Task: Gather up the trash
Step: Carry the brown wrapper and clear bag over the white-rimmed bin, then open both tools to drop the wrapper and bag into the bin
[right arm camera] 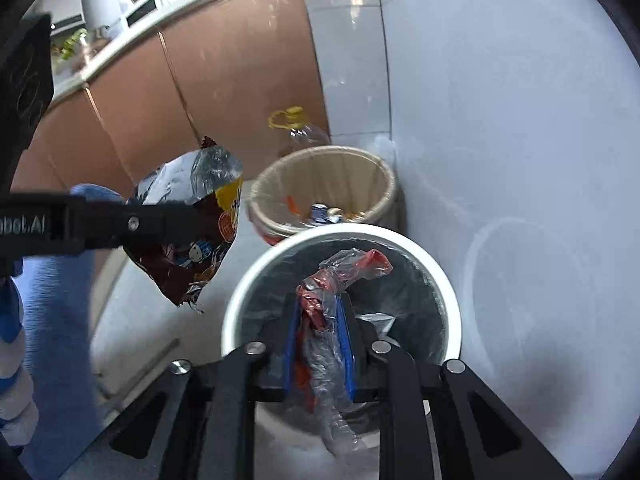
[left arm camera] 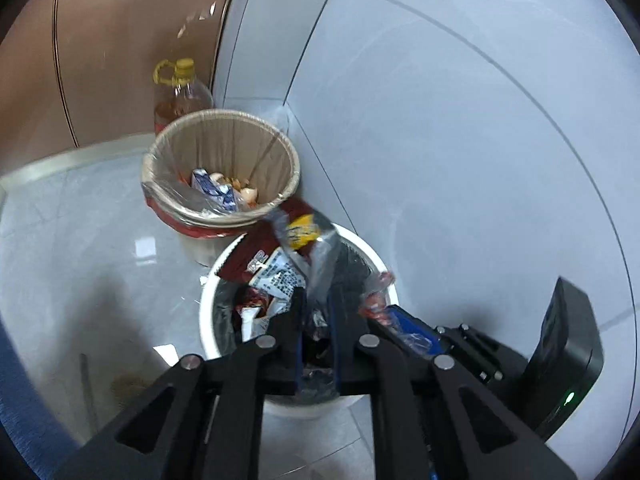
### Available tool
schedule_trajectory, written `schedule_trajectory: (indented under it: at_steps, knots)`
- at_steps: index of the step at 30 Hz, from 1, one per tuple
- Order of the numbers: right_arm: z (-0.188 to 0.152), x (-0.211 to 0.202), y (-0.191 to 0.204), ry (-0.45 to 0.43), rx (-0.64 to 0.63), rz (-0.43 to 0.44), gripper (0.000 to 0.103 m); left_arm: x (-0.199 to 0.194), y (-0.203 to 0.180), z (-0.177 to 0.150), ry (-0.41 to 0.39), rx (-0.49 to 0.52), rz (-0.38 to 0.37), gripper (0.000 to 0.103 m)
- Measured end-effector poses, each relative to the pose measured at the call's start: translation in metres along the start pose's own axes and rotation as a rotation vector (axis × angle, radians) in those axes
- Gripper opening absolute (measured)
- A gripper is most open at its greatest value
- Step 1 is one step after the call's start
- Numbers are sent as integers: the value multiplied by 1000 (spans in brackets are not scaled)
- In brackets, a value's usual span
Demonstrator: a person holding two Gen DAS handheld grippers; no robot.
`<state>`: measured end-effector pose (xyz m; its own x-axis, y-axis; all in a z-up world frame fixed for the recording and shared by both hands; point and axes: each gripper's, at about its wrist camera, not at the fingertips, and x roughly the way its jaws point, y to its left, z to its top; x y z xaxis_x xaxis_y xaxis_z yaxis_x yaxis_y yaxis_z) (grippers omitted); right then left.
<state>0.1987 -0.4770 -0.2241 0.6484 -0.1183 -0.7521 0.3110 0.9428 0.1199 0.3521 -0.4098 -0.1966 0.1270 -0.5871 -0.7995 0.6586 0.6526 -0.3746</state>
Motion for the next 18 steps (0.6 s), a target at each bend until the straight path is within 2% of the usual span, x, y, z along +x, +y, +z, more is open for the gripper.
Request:
schedule_trajectory:
  at_steps: [1, 3, 4, 9, 15, 18]
  knots:
    - [0, 5, -2, 7, 0, -14, 27, 8, 1, 2, 4, -12, -1, 16]
    - [-1, 11, -4, 13, -3, -37, 37, 17, 2, 4, 12, -25, -3, 37]
    - [-2, 12, -4, 17, -8, -51, 41, 21, 4, 4, 11, -30, -6, 40]
    - [-5, 6, -1, 19, 0, -64, 43, 22, 6, 6, 4, -49, -5, 41]
    - [-5, -13, 2, -9, 19, -70, 48, -23, -7, -5, -81, -16, 53, 41]
    - [-10, -37, 7, -38, 35, -74, 51, -53, -18, -18, -133, 4, 87, 41]
